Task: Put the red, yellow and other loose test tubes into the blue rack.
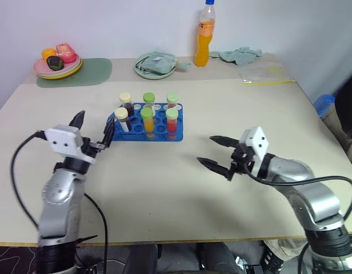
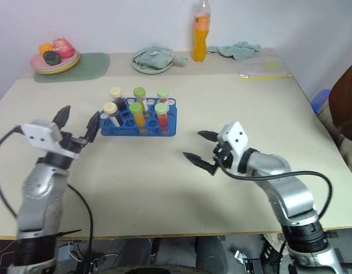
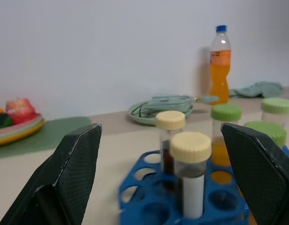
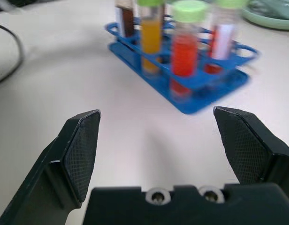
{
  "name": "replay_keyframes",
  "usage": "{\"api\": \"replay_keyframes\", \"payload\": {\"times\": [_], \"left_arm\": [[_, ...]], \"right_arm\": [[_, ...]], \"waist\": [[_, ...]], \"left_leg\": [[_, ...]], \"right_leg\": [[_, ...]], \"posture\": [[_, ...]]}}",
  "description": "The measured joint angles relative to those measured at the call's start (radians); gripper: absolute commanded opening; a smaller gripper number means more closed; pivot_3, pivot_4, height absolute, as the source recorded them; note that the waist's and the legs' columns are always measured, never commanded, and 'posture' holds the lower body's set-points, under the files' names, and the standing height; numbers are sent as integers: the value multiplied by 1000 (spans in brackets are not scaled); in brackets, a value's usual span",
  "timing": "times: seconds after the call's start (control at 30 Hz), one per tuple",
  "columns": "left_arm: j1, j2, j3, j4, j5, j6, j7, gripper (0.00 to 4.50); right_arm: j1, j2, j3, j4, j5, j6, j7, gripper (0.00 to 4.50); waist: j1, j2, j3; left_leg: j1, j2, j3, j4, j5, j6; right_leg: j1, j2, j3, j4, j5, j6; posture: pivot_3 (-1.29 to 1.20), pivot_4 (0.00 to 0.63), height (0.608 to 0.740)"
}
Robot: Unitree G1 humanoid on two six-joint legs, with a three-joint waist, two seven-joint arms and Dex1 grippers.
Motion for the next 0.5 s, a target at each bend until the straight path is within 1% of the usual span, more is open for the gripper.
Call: {"api": "replay_keyframes", "payload": {"times": [0.07,0.13,0.2,0.3,0.5], "left_arm": [[37,51,30,9,-18,48,-41,4178],[64,127,43,40,-14,91,-91,4178],[80,165,57,77,-4,113,-118,4178],[84,168,49,104,14,124,-141,4178],[58,148,36,127,52,122,-150,4178]], "right_arm": [[6,-28,-52,37,4,-3,8,4286],[27,-70,-104,94,-4,-21,20,4286],[61,-107,-146,153,-23,-48,30,4286],[87,-117,-177,200,-35,-80,39,4286],[106,-116,-199,201,-38,-104,44,4286]], "waist": [[0,0,0],[1,0,0],[2,0,0],[-2,0,0],[-2,1,0]], "left_leg": [[0,0,0,0,0,0],[0,0,0,0,0,0],[0,0,1,0,-1,1],[0,1,1,0,-1,1],[0,1,1,0,-1,1]], "right_leg": [[0,0,0,0,0,0],[0,0,0,0,0,0],[0,0,0,-1,0,0],[0,0,0,0,0,0],[0,0,0,0,0,0]], "posture": [[0,150,740],[0,150,740],[0,150,740],[0,150,740],[0,150,740]]}}
